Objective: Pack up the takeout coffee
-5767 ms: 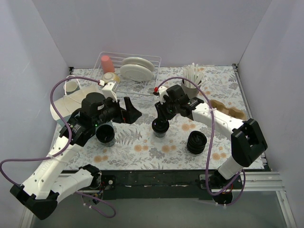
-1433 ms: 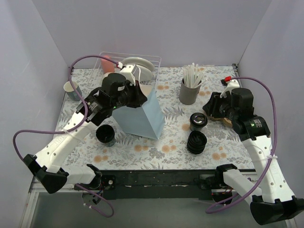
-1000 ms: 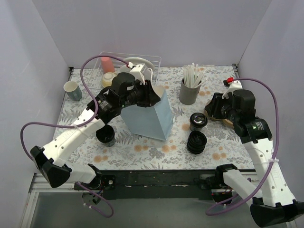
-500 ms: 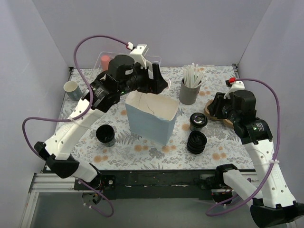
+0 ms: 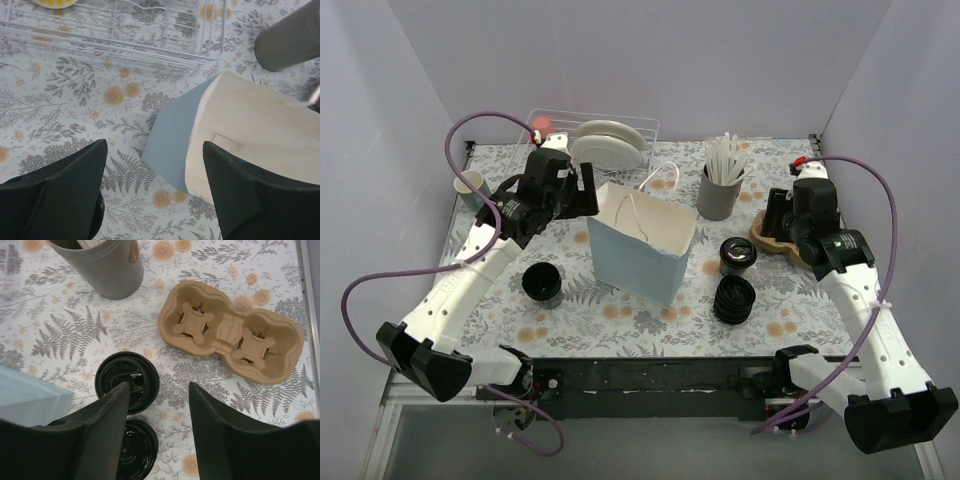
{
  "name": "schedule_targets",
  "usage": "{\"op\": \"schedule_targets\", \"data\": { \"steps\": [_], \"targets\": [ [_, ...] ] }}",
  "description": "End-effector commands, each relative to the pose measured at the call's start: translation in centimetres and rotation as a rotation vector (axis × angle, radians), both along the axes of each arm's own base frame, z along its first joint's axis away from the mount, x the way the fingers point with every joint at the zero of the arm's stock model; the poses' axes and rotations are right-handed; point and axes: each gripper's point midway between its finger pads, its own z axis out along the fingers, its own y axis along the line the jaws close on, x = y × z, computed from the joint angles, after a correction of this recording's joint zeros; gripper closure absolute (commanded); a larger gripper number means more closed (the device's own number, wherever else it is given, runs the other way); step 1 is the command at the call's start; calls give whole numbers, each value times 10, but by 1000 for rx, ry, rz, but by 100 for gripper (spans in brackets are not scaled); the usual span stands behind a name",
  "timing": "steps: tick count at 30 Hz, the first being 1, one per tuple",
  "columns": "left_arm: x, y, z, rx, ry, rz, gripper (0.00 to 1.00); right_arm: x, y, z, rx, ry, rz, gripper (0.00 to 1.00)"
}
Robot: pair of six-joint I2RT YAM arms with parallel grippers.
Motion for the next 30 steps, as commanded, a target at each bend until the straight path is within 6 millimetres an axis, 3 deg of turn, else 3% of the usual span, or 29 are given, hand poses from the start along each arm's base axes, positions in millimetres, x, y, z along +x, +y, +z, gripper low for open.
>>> {"op": "schedule_targets", "data": {
  "steps": [1, 6, 11, 15, 18, 19, 21, 25, 30],
  "targets": [
    [0, 12, 16, -63, -43, 14, 24, 29, -17, 12, -63, -40, -97, 39],
    [-3, 5, 8, -98, -40, -49, 25, 46, -14, 3, -47, -12, -95, 37],
    [-4, -5, -4, -142, -16, -114, 31, 58, -29, -10, -51, 31, -126, 37],
    [-13, -14, -20, -161, 33, -166, 51, 63, -49, -28, -47, 77, -158, 37],
    [-26, -24, -23, -207, 47, -242, 64, 68, -63, -50, -5, 131, -154, 35],
    [-28, -28, -20, -234, 37, -259, 75, 72, -70, -56, 7, 139, -159, 34],
    [-37, -33, -19, -279, 42, -282, 82, 76, -74, -65, 47, 159, -147, 33],
    [-45, -34, -24, -313, 67, -276, 81, 84, -92, -94, 67, 258, -209, 32],
    [-49, -38, -17, -351, 67, -282, 65, 87, -104, -110, 83, 291, -250, 31]
  ]
}}
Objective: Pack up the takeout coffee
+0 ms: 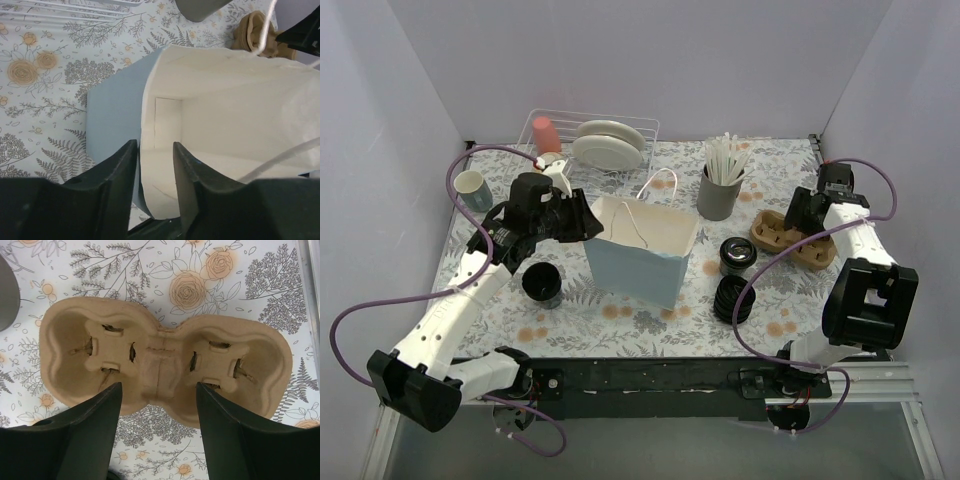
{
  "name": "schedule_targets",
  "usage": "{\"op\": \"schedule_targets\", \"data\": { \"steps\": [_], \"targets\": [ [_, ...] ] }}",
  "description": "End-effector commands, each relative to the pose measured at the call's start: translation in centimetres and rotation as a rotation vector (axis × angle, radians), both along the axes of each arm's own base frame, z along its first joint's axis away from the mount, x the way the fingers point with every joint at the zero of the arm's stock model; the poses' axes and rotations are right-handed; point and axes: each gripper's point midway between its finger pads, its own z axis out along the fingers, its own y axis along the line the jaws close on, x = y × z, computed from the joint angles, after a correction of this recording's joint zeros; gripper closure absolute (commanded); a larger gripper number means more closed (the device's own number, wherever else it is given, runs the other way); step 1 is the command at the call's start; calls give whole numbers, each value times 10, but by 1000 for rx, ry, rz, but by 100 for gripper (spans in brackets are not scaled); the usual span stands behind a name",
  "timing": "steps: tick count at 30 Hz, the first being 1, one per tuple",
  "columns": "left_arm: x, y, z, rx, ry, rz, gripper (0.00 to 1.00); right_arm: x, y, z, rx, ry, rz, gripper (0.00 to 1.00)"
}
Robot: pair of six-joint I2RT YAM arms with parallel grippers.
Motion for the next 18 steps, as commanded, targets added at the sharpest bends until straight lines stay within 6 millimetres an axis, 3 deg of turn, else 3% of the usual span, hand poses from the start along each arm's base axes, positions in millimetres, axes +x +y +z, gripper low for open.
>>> {"op": "schedule_targets", "data": {
  "steps": [1, 5, 16, 18],
  "targets": [
    [-9, -9, 17, -82, -15, -38, 60, 18, -6, 12, 31, -70, -7, 31],
    [-7, -9, 29, -87, -37, -33, 48, 19, -9, 1, 41, -47, -10, 32],
    [-2, 14, 27, 10, -71, 49, 19, 16, -9, -25, 63, 19, -4, 38],
    [-3, 14, 26, 12, -73, 44, 16, 16, -11, -29, 56, 33, -6, 43]
  ]
}}
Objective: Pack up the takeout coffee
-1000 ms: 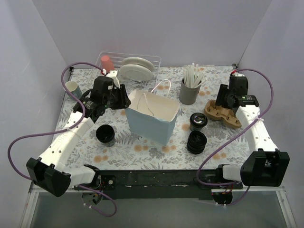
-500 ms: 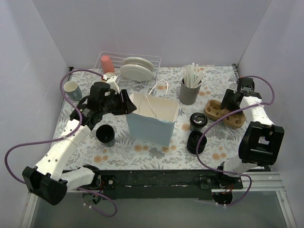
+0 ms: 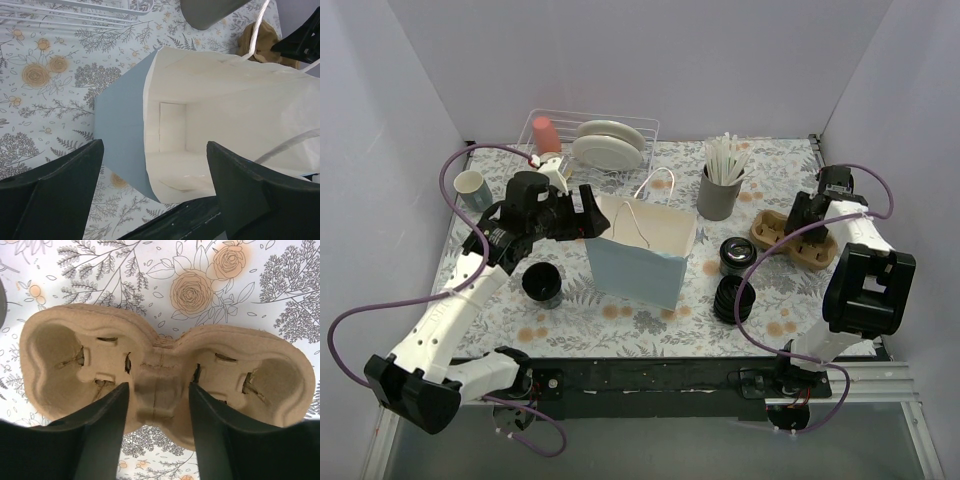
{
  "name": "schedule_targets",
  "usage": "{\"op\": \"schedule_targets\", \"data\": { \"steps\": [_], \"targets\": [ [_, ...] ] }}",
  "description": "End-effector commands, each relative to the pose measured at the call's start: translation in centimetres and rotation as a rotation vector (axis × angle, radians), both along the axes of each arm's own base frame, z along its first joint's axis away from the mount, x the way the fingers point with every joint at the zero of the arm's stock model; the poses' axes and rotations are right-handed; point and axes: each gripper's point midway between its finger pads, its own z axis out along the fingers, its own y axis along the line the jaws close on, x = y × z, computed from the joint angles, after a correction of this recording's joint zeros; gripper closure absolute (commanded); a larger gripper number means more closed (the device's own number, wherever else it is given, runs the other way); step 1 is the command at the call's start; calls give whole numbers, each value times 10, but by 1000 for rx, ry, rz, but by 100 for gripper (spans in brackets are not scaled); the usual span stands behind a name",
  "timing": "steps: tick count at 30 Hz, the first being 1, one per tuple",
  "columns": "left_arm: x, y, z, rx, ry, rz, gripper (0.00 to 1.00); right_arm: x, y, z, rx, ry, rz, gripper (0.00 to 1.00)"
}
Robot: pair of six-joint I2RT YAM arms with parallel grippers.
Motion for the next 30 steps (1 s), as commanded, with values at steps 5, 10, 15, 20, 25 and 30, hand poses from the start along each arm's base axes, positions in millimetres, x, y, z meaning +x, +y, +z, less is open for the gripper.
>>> {"op": "schedule_targets", "data": {
  "steps": [5, 10, 15, 20, 25, 30],
  "targets": [
    [-6, 13, 8, 31, -41, 20, 14, 9, -11, 3, -42, -17, -19, 58],
    [-8, 15, 10, 34, -51, 28, 14, 10, -13, 14, -59, -27, -27, 62],
    [-6, 21, 4, 55, -50, 55, 13, 11, -11, 31, -53, -74, -33, 62],
    [-6, 23, 0, 69, -42, 62, 12, 14, -12, 42, -57, -92, -38, 62],
    [-5, 24, -4, 72, -38, 70, 12, 17, -10, 38, -44, -91, -38, 59],
    [-7, 25, -2, 72, -40, 71, 12, 17, -12, 24, -43, -44, -43, 59]
  ]
}}
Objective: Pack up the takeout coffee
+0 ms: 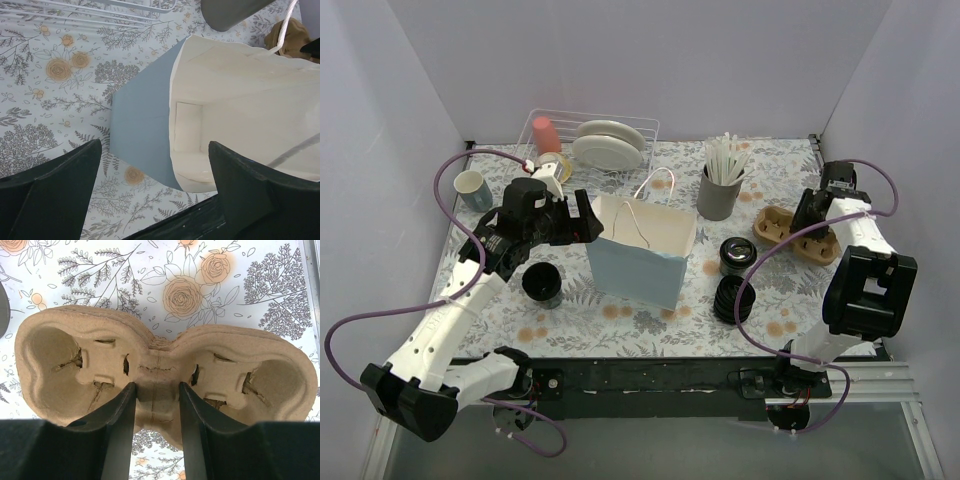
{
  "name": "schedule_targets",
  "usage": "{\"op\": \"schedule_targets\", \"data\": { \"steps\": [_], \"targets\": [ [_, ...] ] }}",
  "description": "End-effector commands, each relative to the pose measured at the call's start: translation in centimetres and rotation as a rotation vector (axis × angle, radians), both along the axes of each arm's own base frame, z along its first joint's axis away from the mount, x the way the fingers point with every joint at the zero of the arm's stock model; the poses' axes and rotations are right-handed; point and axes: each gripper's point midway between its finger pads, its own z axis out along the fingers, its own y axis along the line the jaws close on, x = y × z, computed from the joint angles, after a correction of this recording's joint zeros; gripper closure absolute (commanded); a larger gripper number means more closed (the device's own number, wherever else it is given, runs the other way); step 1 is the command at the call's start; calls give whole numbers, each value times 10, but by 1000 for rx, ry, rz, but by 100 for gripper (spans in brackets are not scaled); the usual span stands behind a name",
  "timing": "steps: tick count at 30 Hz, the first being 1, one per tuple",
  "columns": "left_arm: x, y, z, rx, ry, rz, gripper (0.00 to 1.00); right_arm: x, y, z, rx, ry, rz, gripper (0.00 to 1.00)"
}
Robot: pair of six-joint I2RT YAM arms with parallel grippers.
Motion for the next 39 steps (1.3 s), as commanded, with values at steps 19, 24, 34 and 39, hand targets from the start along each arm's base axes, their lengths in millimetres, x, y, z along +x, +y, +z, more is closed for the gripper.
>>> {"op": "schedule_targets", "data": {
  "steps": [19, 24, 34, 39],
  "targets": [
    [0, 8, 6, 30, -26, 14, 11, 16, -6, 8, -17, -32, -11, 59],
    [2, 5, 7, 24, -29, 6, 11, 17, -4, 18, -11, -41, -3, 61],
    [7, 1, 25, -8, -60, 11, 12, 14, 18, 109, 8, -186, 58, 60],
    [18, 5, 21, 22, -66, 48, 13, 2, 75, 187, 156, -375, 186, 60]
  ]
}}
